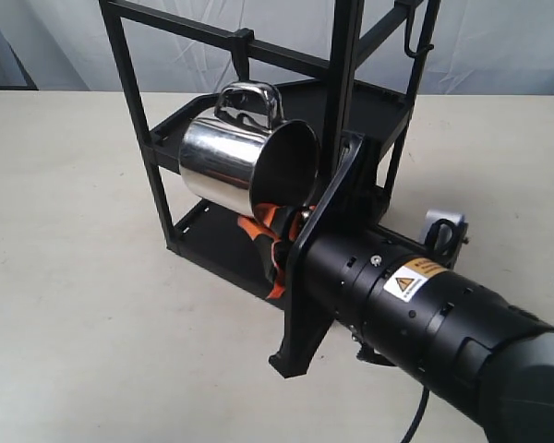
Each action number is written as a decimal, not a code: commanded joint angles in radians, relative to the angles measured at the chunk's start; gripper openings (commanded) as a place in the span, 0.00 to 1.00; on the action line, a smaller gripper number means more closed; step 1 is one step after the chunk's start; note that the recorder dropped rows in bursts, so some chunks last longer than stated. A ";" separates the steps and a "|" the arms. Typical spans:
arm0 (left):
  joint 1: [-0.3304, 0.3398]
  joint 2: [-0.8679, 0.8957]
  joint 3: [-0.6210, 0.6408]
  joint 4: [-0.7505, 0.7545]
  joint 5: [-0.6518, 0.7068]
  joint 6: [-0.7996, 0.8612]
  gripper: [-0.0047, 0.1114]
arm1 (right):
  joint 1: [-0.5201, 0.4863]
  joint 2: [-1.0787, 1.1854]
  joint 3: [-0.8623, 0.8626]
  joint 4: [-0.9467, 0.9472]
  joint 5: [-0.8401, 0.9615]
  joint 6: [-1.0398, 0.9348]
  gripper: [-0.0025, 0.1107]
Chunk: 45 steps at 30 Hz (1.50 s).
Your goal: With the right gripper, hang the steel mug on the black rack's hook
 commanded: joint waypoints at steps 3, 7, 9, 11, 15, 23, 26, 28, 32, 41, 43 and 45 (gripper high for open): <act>-0.005 -0.005 0.000 0.001 -0.005 -0.002 0.05 | -0.006 0.012 0.013 0.002 -0.027 -0.017 0.01; -0.005 -0.005 0.000 0.001 -0.005 -0.002 0.05 | -0.006 0.031 0.024 0.013 0.029 0.013 0.01; -0.005 -0.005 0.000 0.001 -0.005 -0.002 0.05 | -0.006 0.032 0.024 0.013 0.032 0.024 0.01; -0.005 -0.005 0.000 0.001 -0.005 -0.002 0.05 | -0.006 0.032 0.024 0.013 0.020 0.024 0.01; -0.005 -0.005 0.000 0.001 -0.005 -0.002 0.05 | -0.006 0.032 0.024 -0.003 0.013 0.024 0.01; -0.005 -0.005 0.000 0.001 -0.005 -0.002 0.05 | -0.006 0.032 0.024 -0.045 -0.035 0.024 0.01; -0.005 -0.005 0.000 0.001 -0.005 -0.002 0.05 | -0.006 0.032 0.026 -0.036 -0.021 0.017 0.01; -0.005 -0.005 0.000 0.001 -0.005 -0.002 0.05 | -0.006 0.032 0.032 -0.028 -0.020 0.017 0.01; -0.005 -0.005 0.000 0.001 -0.005 -0.002 0.05 | -0.006 0.032 0.032 -0.023 0.018 0.014 0.01; -0.005 -0.005 0.000 0.001 -0.005 -0.002 0.05 | -0.006 0.032 0.032 -0.027 0.016 -0.016 0.02; -0.005 -0.005 0.000 0.001 -0.005 -0.002 0.05 | -0.006 0.032 0.032 -0.035 0.010 -0.016 0.07; -0.005 -0.005 0.000 0.001 -0.005 -0.002 0.05 | -0.006 0.032 0.032 -0.048 -0.002 -0.016 0.18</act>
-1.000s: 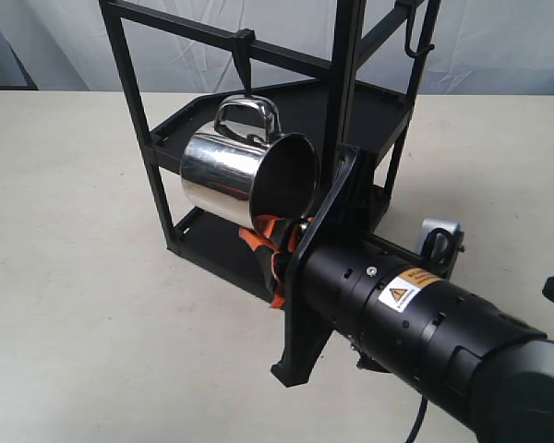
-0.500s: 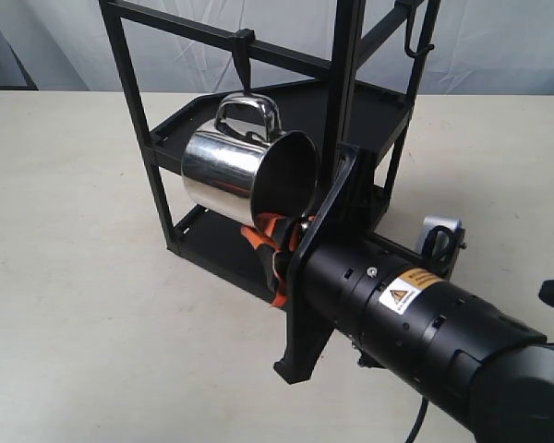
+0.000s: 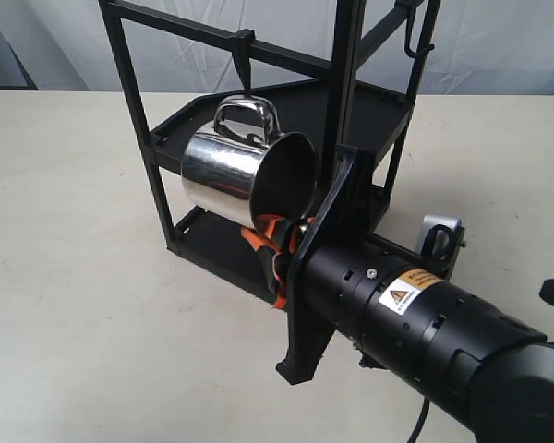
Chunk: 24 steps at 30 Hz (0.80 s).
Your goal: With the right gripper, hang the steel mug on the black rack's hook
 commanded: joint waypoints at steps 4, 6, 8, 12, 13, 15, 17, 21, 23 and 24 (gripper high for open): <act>-0.005 -0.005 0.000 0.001 -0.005 -0.002 0.05 | -0.006 0.002 0.009 -0.007 -0.016 -0.012 0.39; -0.005 -0.005 0.000 0.001 -0.005 -0.002 0.05 | -0.006 0.002 0.009 -0.007 -0.016 -0.012 0.44; -0.005 -0.005 0.000 0.001 -0.005 -0.002 0.05 | -0.006 0.002 0.009 -0.007 -0.016 -0.012 0.43; -0.005 -0.005 0.000 0.001 -0.005 -0.002 0.05 | -0.006 0.002 0.009 -0.007 -0.022 -0.012 0.43; -0.005 -0.005 0.000 0.001 -0.005 -0.002 0.05 | -0.006 0.002 0.009 -0.007 -0.027 -0.012 0.43; -0.005 -0.005 0.000 0.001 -0.005 -0.002 0.05 | -0.006 0.002 0.009 -0.007 -0.031 -0.012 0.43; -0.005 -0.005 0.000 0.001 -0.005 -0.002 0.05 | -0.006 0.002 0.009 -0.007 -0.031 -0.012 0.43; -0.005 -0.005 0.000 0.001 -0.005 -0.002 0.05 | -0.006 0.002 0.009 -0.010 -0.029 -0.014 0.43; -0.005 -0.005 0.000 0.001 -0.005 -0.002 0.05 | -0.006 0.002 0.009 -0.010 -0.029 -0.027 0.43; -0.005 -0.005 0.000 0.001 -0.005 -0.002 0.05 | -0.006 0.002 0.009 -0.012 -0.029 -0.029 0.43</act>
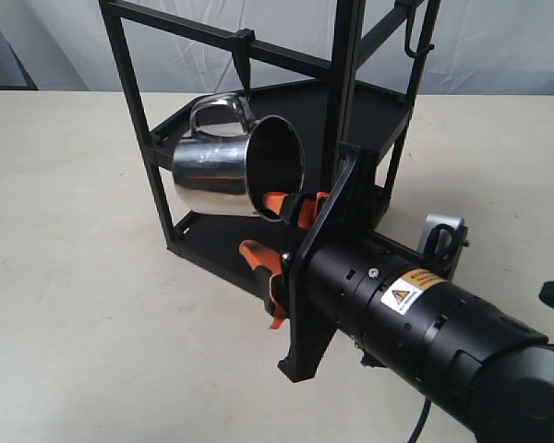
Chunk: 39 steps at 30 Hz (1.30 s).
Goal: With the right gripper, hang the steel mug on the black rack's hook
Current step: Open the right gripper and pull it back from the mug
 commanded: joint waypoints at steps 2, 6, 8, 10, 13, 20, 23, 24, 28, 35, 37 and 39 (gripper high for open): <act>-0.005 -0.005 0.000 0.001 -0.005 -0.002 0.05 | -0.006 -0.002 0.005 -0.018 -0.011 -0.031 0.43; -0.005 -0.005 0.000 0.001 -0.005 -0.002 0.05 | -0.006 -0.019 0.005 -0.018 -0.013 -0.092 0.43; -0.005 -0.005 0.000 0.001 -0.005 -0.002 0.05 | -0.006 -0.031 0.005 -0.009 -0.013 -0.126 0.43; -0.005 -0.005 0.000 0.001 -0.005 -0.002 0.05 | -0.006 -0.048 0.005 -0.004 -0.013 -0.165 0.43; -0.005 -0.005 0.000 0.001 -0.005 -0.002 0.05 | -0.006 -0.079 0.005 -0.004 0.003 -0.242 0.43; -0.005 -0.005 0.000 0.001 -0.005 -0.002 0.05 | -0.006 -0.170 0.005 0.149 0.057 -0.521 0.43; -0.005 -0.005 0.000 0.001 -0.005 -0.002 0.05 | -0.006 -0.211 0.005 0.151 0.067 -0.639 0.43; -0.005 -0.005 0.000 0.001 -0.005 -0.002 0.05 | -0.006 -0.223 0.005 0.151 0.072 -0.677 0.43; -0.005 -0.005 0.000 0.001 -0.005 -0.002 0.05 | -0.006 -0.283 0.005 0.135 0.113 -0.889 0.43; -0.005 -0.005 0.000 0.001 -0.005 -0.002 0.05 | -0.006 -0.404 0.005 -0.162 0.261 -0.975 0.43; -0.005 -0.005 0.000 0.001 -0.005 -0.002 0.05 | -0.006 -0.441 0.005 -0.245 0.265 -0.975 0.43; -0.005 -0.005 0.000 0.001 -0.005 -0.002 0.05 | -0.006 -0.466 0.005 -0.274 0.263 -0.975 0.43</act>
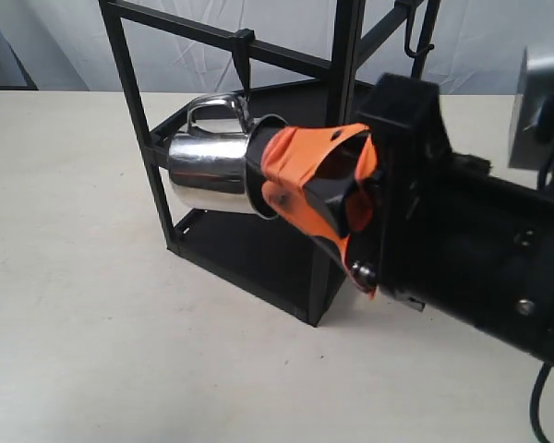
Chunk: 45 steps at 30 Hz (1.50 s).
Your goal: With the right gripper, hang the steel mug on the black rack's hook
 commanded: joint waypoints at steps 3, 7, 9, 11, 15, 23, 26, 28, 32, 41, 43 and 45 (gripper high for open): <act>-0.005 -0.005 0.000 0.001 -0.005 -0.002 0.05 | -0.006 -0.086 0.005 -0.131 0.008 -0.043 0.43; -0.005 -0.005 0.000 0.001 -0.005 -0.002 0.05 | -0.006 -0.133 0.005 -0.226 0.028 -0.349 0.43; -0.005 -0.005 0.000 0.001 -0.005 -0.002 0.05 | -0.006 -0.159 0.005 -0.281 0.037 -0.452 0.43; -0.005 -0.005 0.000 0.001 -0.005 -0.002 0.05 | -0.006 -0.195 0.005 -0.288 0.034 -0.546 0.43; -0.005 -0.005 0.000 0.001 -0.005 -0.002 0.05 | -0.015 -0.286 0.020 -0.281 0.035 -0.749 0.43; -0.005 -0.005 0.000 0.001 -0.005 -0.002 0.05 | -0.330 -0.414 0.164 -0.050 0.074 -0.767 0.43; -0.005 -0.005 0.000 0.001 -0.005 -0.002 0.05 | -0.498 -0.416 0.226 -0.062 0.146 -0.767 0.43; -0.005 -0.005 0.000 0.001 -0.005 -0.002 0.05 | -0.621 -0.423 0.255 -0.073 0.216 -0.767 0.43; -0.005 -0.005 0.000 0.001 -0.005 -0.002 0.05 | -0.848 -0.508 0.305 -0.140 0.354 -0.767 0.43; -0.005 -0.005 0.000 0.001 -0.005 -0.002 0.05 | -1.214 -0.849 0.449 -0.388 0.581 -0.767 0.43; -0.005 -0.005 0.000 0.001 -0.005 -0.002 0.05 | -1.259 -0.912 0.473 -0.415 0.616 -0.767 0.43; -0.005 -0.005 0.000 0.001 -0.005 -0.002 0.05 | -1.301 -0.959 0.489 -0.440 0.653 -0.767 0.43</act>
